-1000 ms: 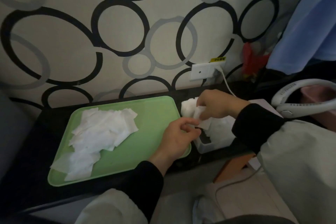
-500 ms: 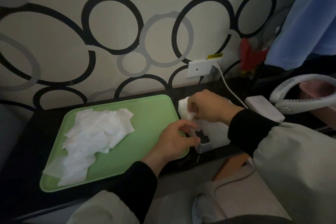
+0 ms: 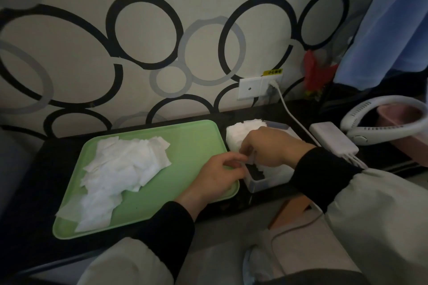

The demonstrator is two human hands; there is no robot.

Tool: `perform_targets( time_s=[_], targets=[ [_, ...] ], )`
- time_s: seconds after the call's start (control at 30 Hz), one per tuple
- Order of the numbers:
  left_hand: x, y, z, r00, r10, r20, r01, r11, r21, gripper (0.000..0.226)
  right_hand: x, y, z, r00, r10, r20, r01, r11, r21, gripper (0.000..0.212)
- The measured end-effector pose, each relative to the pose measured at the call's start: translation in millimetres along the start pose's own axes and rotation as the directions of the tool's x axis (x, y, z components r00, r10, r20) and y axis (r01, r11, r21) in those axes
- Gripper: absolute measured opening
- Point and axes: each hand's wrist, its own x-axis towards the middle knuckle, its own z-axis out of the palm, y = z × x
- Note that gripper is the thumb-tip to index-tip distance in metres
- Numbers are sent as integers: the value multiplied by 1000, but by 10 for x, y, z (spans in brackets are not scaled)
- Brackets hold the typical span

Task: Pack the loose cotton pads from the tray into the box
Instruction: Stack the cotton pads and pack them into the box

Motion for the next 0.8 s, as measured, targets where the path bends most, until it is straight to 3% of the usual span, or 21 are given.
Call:
perform_targets(
  time_s=[0.13,0.27,0.57,0.7,0.8],
  targets=[
    [-63,66,-143,998,-55,10,56,998,-37,19,-55,-107,-61,989,63,-131,-54,996,67,21],
    [-165,88,-429,988,-104,-110,99,994,-50,12,-31,-422,-126,944,124,-307,-19,946,322,21],
    [-553,-105,-1294,862,-149,-485,172,985,2,7,377,-1224,128,955,97,-281,116,748,653,15],
    [-723,-227,-1591,806,-110,-581,175,983,57,9,626,-1419,312,954,120,-273,117,693,712,13],
    [-812,-317,-1774,782,-60,-621,216,960,180,14,776,-1559,363,954,137,-268,96,706,702,24]
  ],
)
